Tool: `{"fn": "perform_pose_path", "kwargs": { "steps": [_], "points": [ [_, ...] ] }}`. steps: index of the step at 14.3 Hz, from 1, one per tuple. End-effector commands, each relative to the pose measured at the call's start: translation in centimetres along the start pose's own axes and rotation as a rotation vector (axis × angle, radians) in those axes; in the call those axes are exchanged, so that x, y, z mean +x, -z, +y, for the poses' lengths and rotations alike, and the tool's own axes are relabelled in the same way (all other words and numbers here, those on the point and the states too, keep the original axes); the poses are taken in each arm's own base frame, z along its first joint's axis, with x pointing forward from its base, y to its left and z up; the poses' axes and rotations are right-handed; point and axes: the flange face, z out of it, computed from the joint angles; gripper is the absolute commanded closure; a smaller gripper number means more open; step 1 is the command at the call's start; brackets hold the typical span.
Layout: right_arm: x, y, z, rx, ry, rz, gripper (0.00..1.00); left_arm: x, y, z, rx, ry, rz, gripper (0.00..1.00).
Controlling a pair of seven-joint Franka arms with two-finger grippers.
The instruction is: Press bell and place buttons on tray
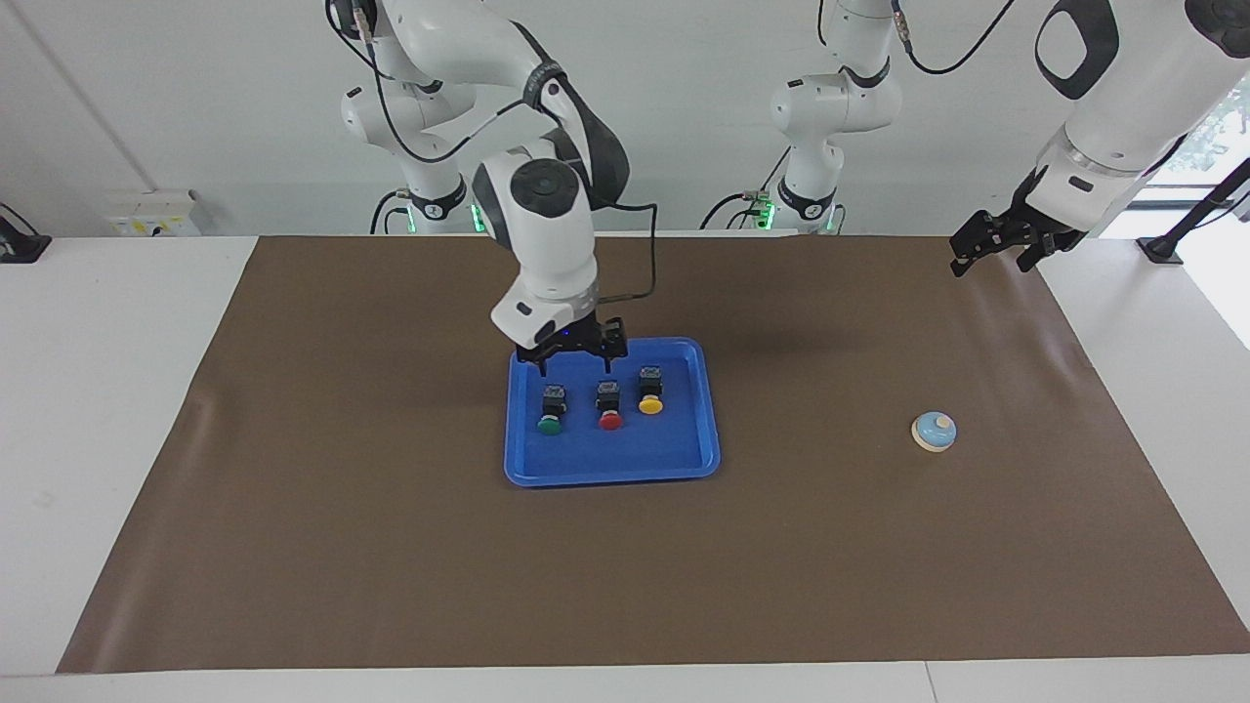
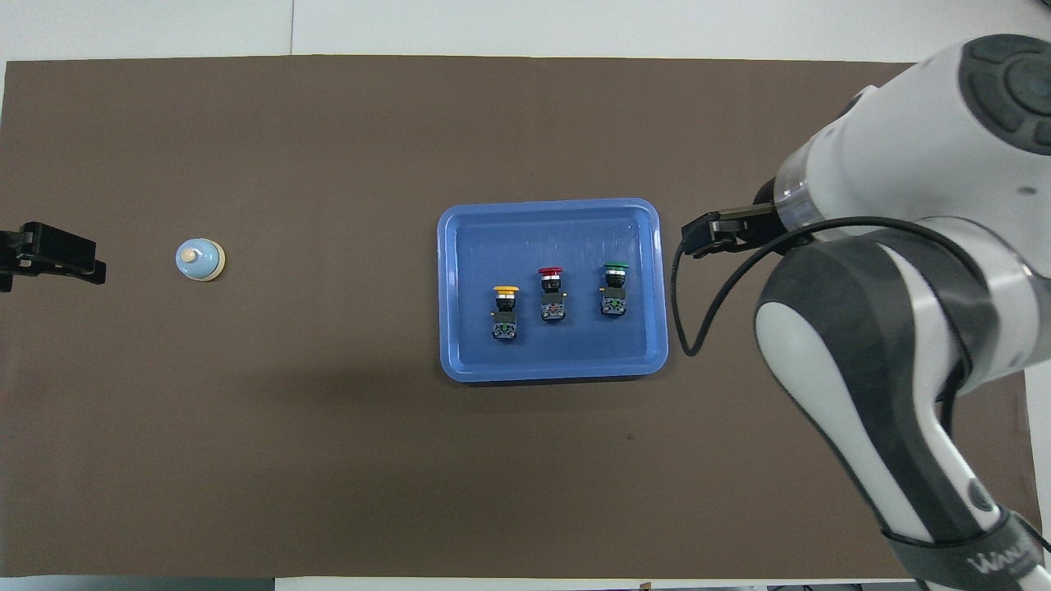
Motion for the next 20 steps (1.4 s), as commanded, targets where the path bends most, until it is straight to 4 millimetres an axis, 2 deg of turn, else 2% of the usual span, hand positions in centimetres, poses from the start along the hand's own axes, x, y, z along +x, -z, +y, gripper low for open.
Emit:
{"fn": "perform_pose_path", "kwargs": {
  "steps": [1,5,6,7,8,10,12,15,17,20],
  "points": [
    [-1.7,1.9,4.6,-0.002,0.037,-0.020,0.00,-0.3,0.4,-0.2,0.019,-0.004,0.023,0.00],
    [-3.6,4.9,9.5,0.004,-0.036,-0.016,0.00,-0.1,0.2,0.0,0.019,-0.008,0.039,0.00],
    [-3.9,5.1,11.0,0.004,-0.062,-0.023,0.00,0.4,0.1,0.0,0.019,-0.008,0.093,0.42],
    [-4.1,5.0,11.7,0.005,-0.074,-0.036,0.00,0.5,-0.1,0.0,0.019,0.001,0.104,0.96],
    [-4.3,4.5,11.8,0.006,-0.078,-0.045,0.00,0.2,-0.5,-0.6,0.018,0.012,0.090,1.00],
    [-4.3,4.4,12.4,0.004,-0.085,-0.022,0.00,0.0,-2.5,-2.6,0.016,0.047,0.061,1.00],
    [-3.7,4.5,13.2,-0.052,-0.056,0.000,0.00,0.8,-4.1,-2.9,0.015,0.042,0.052,1.00],
    [-4.0,4.0,13.5,-0.054,-0.063,-0.013,0.00,4.7,-9.9,-3.0,0.014,0.039,0.026,1.00],
    [-4.3,3.4,13.5,-0.053,-0.068,-0.031,0.00,6.6,-13.7,-3.2,0.013,0.038,0.027,1.00],
    [-4.3,3.3,13.7,-0.054,-0.069,-0.053,0.00,8.4,-17.2,-3.9,0.015,0.046,0.064,1.00]
  ]
}}
